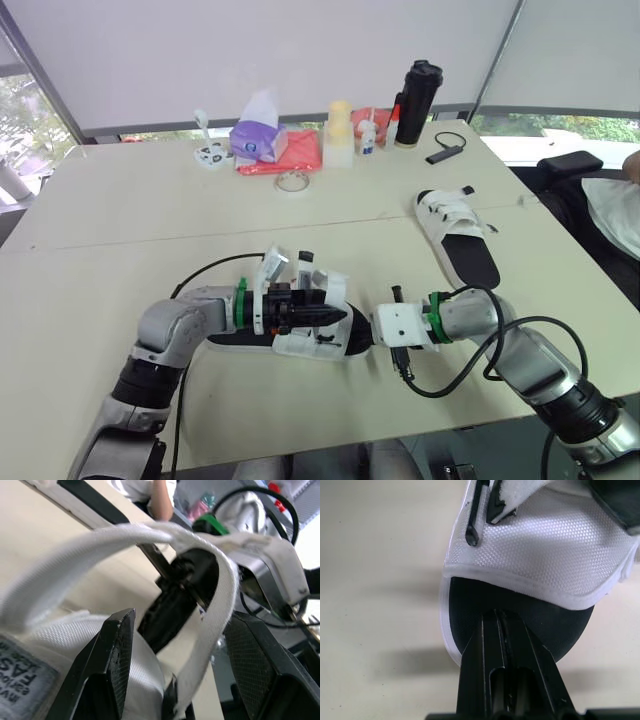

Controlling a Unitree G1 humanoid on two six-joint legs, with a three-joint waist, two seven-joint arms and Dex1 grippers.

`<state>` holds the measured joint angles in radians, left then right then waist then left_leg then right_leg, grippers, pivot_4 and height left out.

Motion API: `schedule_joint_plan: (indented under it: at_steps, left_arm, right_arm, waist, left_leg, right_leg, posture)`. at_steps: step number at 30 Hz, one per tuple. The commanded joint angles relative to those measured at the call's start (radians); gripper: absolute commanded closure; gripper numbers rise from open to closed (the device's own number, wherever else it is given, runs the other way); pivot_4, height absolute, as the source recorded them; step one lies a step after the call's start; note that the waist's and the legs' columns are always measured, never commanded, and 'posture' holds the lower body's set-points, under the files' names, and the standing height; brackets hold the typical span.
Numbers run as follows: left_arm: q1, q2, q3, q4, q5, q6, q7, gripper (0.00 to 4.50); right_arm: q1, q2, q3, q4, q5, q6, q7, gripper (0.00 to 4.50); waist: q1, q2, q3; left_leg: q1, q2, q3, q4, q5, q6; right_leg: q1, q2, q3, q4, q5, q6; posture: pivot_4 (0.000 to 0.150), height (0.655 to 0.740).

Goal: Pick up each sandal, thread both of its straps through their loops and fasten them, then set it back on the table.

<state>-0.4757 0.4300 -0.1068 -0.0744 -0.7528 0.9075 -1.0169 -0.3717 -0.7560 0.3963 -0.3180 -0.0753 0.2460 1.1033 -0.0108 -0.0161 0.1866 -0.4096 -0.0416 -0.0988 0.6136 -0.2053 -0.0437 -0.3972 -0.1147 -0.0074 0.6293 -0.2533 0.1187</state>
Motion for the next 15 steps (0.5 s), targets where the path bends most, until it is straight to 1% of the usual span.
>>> schedule_joint_plan:
  at_steps: [1, 13, 15]
  left_arm:
    - [-0.020, -0.005, 0.012, 0.000, 0.001, -0.020, -0.005, 1.70]
    - [-0.033, -0.005, 0.020, 0.004, -0.004, -0.035, -0.033, 1.70]
    - [-0.037, -0.009, 0.025, 0.004, -0.009, -0.037, -0.033, 2.21]
  right_arm:
    - [-0.006, 0.004, 0.008, 0.014, -0.024, 0.003, -0.007, 4.50]
    - [-0.010, 0.005, 0.009, 0.021, -0.028, -0.005, -0.009, 4.50]
    - [-0.011, 0.006, 0.010, 0.023, -0.028, -0.006, -0.008, 4.50]
  waist:
    - [0.000, 0.000, 0.000]
    - [0.000, 0.000, 0.000]
    - [0.000, 0.000, 0.000]
  left_leg:
    - [0.000, 0.000, 0.000, 0.000, 0.000, 0.000]
    - [0.000, 0.000, 0.000, 0.000, 0.000, 0.000]
    - [0.000, 0.000, 0.000, 0.000, 0.000, 0.000]
  right_leg:
    - [0.000, 0.000, 0.000, 0.000, 0.000, 0.000]
    - [0.000, 0.000, 0.000, 0.000, 0.000, 0.000]
    - [0.000, 0.000, 0.000, 0.000, 0.000, 0.000]
  posture:
    - [0.150, 0.7400]
    - [0.150, 0.7400]
    - [0.150, 0.7400]
